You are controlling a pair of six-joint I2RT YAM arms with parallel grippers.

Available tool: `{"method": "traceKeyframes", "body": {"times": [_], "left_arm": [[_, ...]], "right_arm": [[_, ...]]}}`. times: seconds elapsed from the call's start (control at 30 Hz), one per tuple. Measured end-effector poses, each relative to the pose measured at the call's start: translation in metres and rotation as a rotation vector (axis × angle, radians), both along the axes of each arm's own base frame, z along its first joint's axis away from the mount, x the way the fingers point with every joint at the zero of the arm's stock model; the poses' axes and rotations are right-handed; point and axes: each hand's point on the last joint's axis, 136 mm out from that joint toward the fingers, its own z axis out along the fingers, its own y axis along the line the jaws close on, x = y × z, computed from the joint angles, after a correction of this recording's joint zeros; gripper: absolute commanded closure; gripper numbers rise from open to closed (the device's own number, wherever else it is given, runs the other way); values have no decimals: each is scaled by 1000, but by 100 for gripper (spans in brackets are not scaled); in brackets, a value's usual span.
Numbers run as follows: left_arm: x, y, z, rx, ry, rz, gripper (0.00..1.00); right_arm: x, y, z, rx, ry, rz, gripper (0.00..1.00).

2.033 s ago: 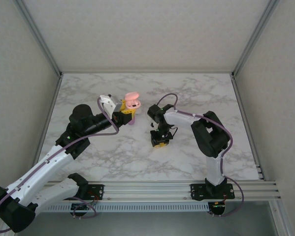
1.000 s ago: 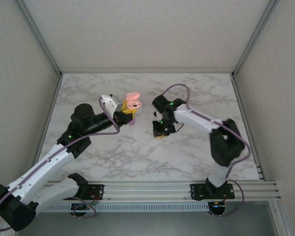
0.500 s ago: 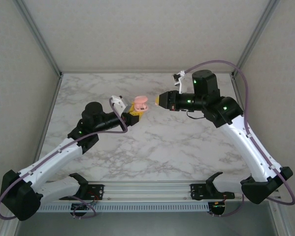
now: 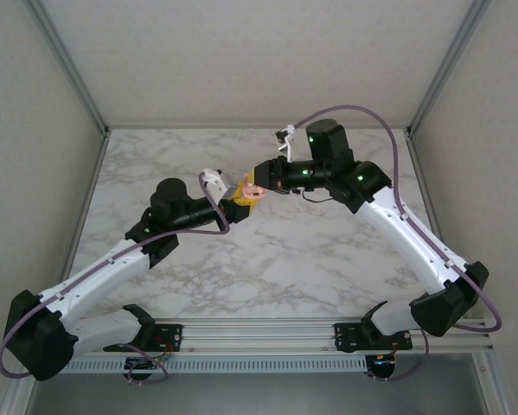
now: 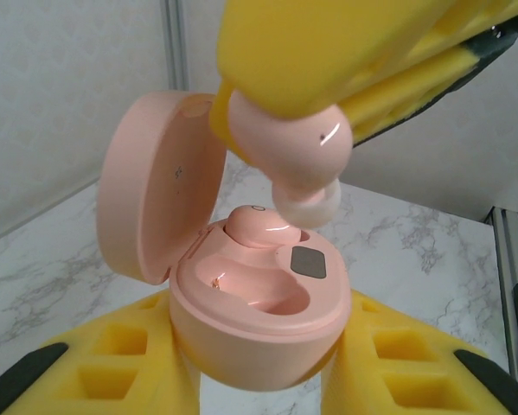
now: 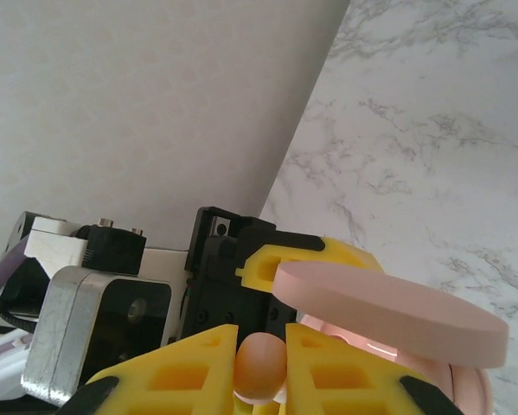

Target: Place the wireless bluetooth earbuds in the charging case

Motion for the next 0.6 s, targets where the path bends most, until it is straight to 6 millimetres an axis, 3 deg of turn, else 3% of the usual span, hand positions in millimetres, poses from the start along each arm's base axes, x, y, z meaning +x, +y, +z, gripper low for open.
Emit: {"method": "traceKeyframes", "body": {"times": [0.6], "left_arm": [[3, 1, 7, -18, -17, 22, 82]], "right_arm": [[3, 7, -11, -24, 13, -1, 80]]}}
